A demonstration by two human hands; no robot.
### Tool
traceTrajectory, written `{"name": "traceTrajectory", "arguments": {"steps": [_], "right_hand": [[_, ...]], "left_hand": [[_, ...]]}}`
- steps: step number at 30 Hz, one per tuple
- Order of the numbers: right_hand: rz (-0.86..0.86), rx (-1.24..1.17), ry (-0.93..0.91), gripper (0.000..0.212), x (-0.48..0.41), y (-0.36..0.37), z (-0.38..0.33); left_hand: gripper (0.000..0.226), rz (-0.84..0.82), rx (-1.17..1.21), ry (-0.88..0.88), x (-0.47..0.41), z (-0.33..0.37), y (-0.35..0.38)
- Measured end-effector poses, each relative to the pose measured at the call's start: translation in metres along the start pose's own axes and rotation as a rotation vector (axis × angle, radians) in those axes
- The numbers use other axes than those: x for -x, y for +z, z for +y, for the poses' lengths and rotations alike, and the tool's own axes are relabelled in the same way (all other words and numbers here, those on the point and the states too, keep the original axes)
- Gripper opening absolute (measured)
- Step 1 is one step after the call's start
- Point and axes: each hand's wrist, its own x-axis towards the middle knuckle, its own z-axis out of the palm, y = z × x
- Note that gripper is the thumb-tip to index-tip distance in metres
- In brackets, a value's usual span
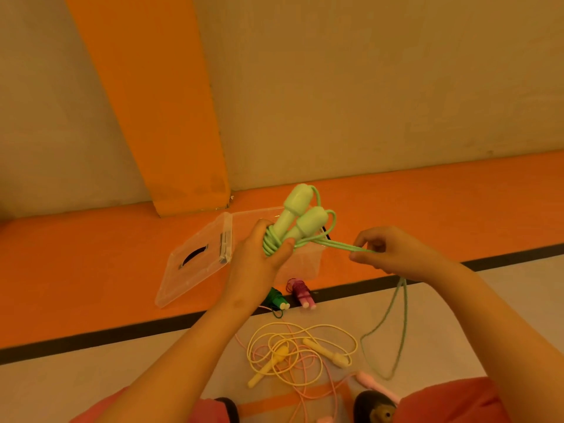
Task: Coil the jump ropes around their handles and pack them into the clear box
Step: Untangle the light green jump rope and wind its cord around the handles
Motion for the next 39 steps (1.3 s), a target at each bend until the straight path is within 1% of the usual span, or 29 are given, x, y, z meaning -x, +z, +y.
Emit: {"name": "traceTrajectory", "arguments": {"steps": [3,4,6,10,12,14,15,18,19,20,22,24,26,28,30,32,34,35,37,38,39], "right_hand": [[0.041,0.168,-0.037,0.006,0.001,0.001,-0.01],[0.062,0.226,-0.059,0.003,0.002,0.002,-0.014],[0.09,0.327,-0.116,0.009,0.003,0.007,-0.024],[0.129,0.419,-0.3,0.021,0.007,0.017,-0.044],[0.161,0.443,-0.416,0.024,0.008,0.019,-0.051],[0.18,0.423,-0.513,0.026,0.007,0.021,-0.055],[0.185,0.4,-0.534,0.029,0.006,0.021,-0.056],[0.22,0.303,-0.533,0.036,0.001,0.017,-0.048],[0.22,0.278,-0.529,0.039,0.0,0.016,-0.045],[0.207,0.25,-0.534,0.039,0.0,0.016,-0.043],[0.156,0.204,-0.553,0.036,0.001,0.019,-0.041],[0.096,0.178,-0.537,0.028,0.002,0.023,-0.041],[0.069,0.109,-0.501,0.016,0.0,0.024,-0.037],[0.032,-0.047,-0.391,0.005,-0.001,0.018,-0.031],[-0.017,-0.225,-0.266,0.007,0.0,0.009,-0.026],[-0.058,-0.382,-0.181,0.01,0.001,0.001,-0.02],[-0.111,-0.512,-0.121,0.009,0.0,-0.005,-0.011],[-0.12,-0.53,-0.111,0.008,0.0,-0.007,-0.008],[-0.087,-0.536,-0.087,0.003,-0.001,-0.009,-0.003],[-0.05,-0.538,-0.074,0.006,-0.001,-0.011,-0.002],[-0.013,-0.522,-0.064,0.014,-0.001,-0.012,-0.001]], "left_hand": [[0.016,0.08,0.024,-0.166,-0.009,-0.015,-0.002],[0.015,0.085,0.052,-0.218,-0.013,-0.021,-0.003],[0.017,0.057,0.103,-0.286,-0.016,-0.031,-0.005],[0.018,-0.039,-0.076,-0.279,-0.013,-0.038,-0.003],[0.027,-0.097,-0.127,-0.293,-0.01,-0.038,0.001],[0.034,-0.172,-0.214,-0.259,-0.006,-0.034,0.004],[0.039,-0.228,-0.272,-0.214,-0.004,-0.031,0.006],[0.057,-0.47,-0.417,-0.065,0.006,-0.011,0.013],[0.062,-0.523,-0.448,-0.023,0.011,-0.004,0.016],[0.067,-0.539,-0.497,0.023,0.014,0.002,0.018],[0.07,-0.515,-0.63,0.109,0.019,0.012,0.022],[0.065,-0.482,-0.694,0.149,0.022,0.014,0.024],[0.053,-0.462,-0.71,0.166,0.022,0.013,0.024],[0.039,-0.477,-0.618,0.174,0.022,0.013,0.023],[0.03,-0.516,-0.433,0.179,0.02,0.008,0.023],[0.023,-0.545,-0.299,0.165,0.017,0.004,0.021],[0.015,-0.579,-0.136,0.115,0.018,0.005,0.019],[0.014,-0.575,-0.02,0.073,0.019,0.008,0.018],[0.012,-0.498,0.237,-0.024,0.018,0.013,0.015],[0.013,-0.442,0.348,-0.072,0.016,0.015,0.013],[0.016,-0.388,0.44,-0.119,0.013,0.017,0.011]]}}
